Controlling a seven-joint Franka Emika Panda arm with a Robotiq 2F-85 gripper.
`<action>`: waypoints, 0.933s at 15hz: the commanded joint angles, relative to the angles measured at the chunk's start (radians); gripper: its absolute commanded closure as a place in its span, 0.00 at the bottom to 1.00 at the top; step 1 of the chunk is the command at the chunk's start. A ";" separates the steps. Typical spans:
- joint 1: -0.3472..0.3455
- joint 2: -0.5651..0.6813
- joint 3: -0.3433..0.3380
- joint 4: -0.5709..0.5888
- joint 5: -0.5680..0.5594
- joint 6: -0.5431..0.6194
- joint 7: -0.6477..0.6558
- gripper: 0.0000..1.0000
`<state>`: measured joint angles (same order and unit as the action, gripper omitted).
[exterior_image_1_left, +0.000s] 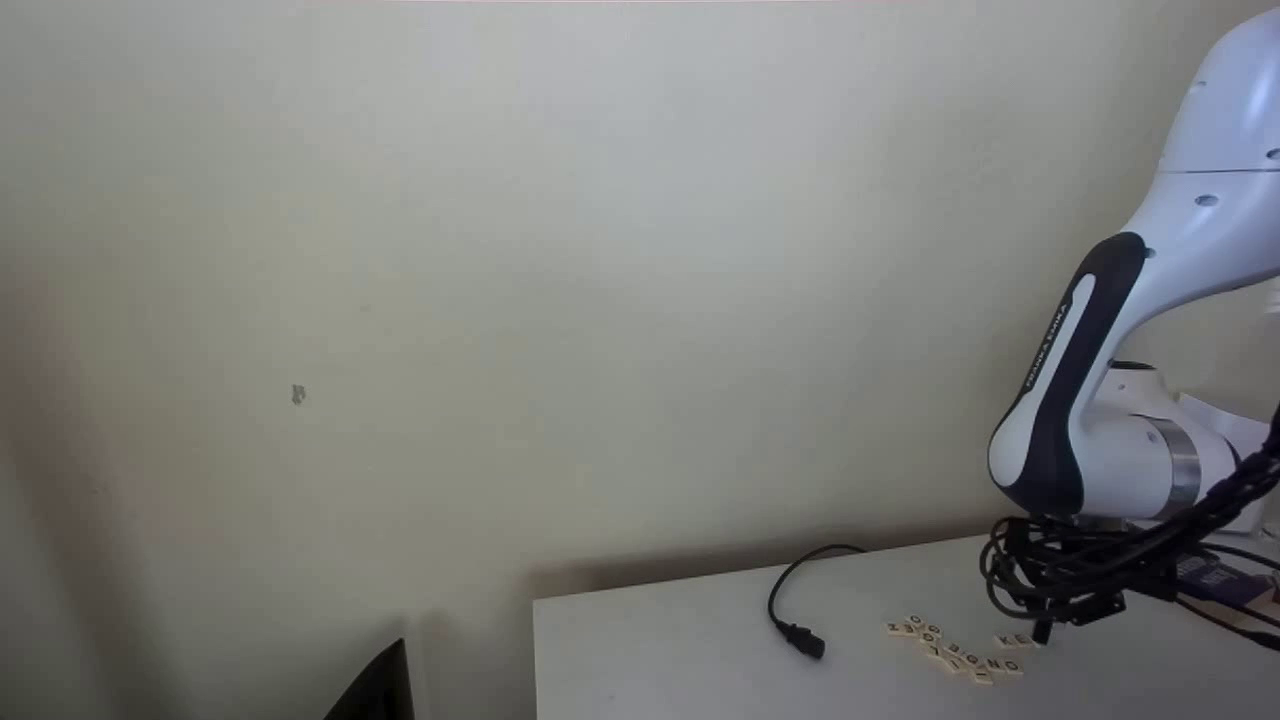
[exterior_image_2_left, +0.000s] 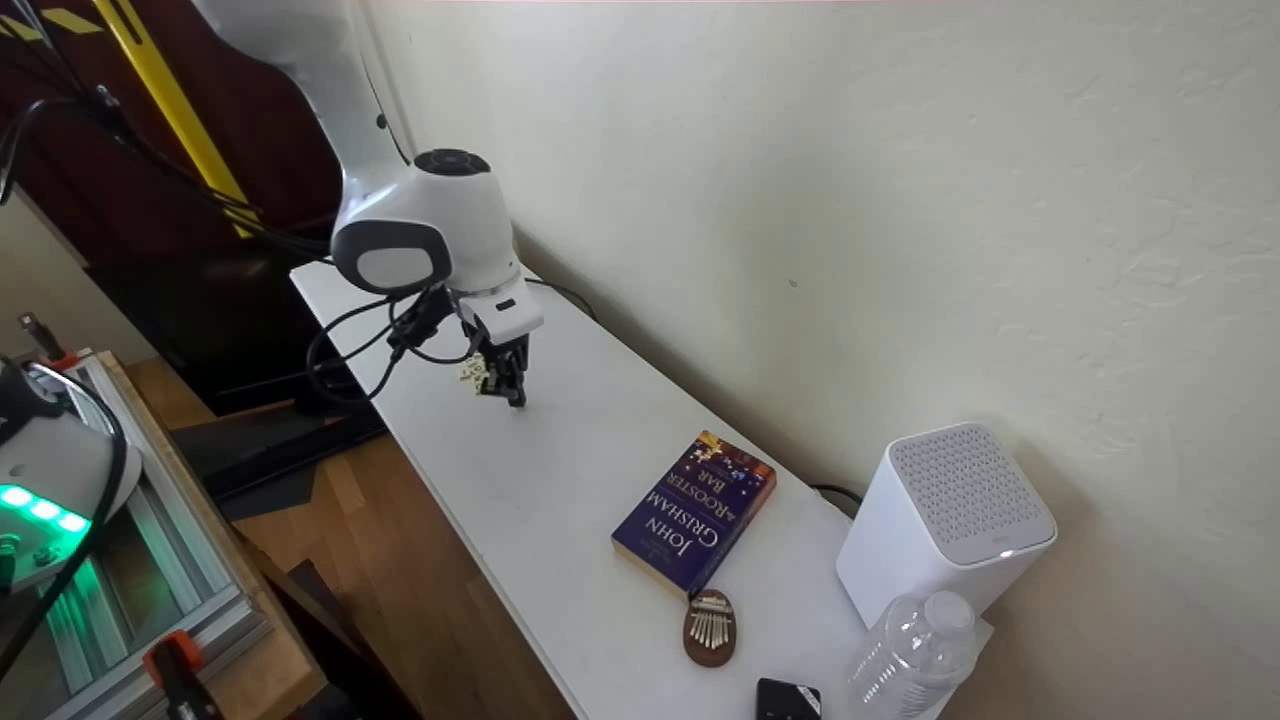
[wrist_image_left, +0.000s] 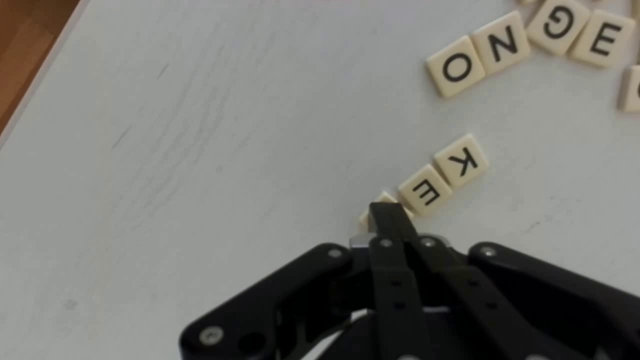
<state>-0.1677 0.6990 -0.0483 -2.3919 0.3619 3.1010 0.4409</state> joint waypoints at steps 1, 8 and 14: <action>0.010 0.027 0.008 0.031 0.044 -0.041 0.021 1.00; 0.019 0.028 0.004 0.044 0.051 -0.073 0.037 1.00; 0.023 0.012 -0.001 0.033 0.049 -0.073 0.033 1.00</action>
<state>-0.1620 0.6984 -0.0483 -2.3670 0.3783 3.0483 0.4730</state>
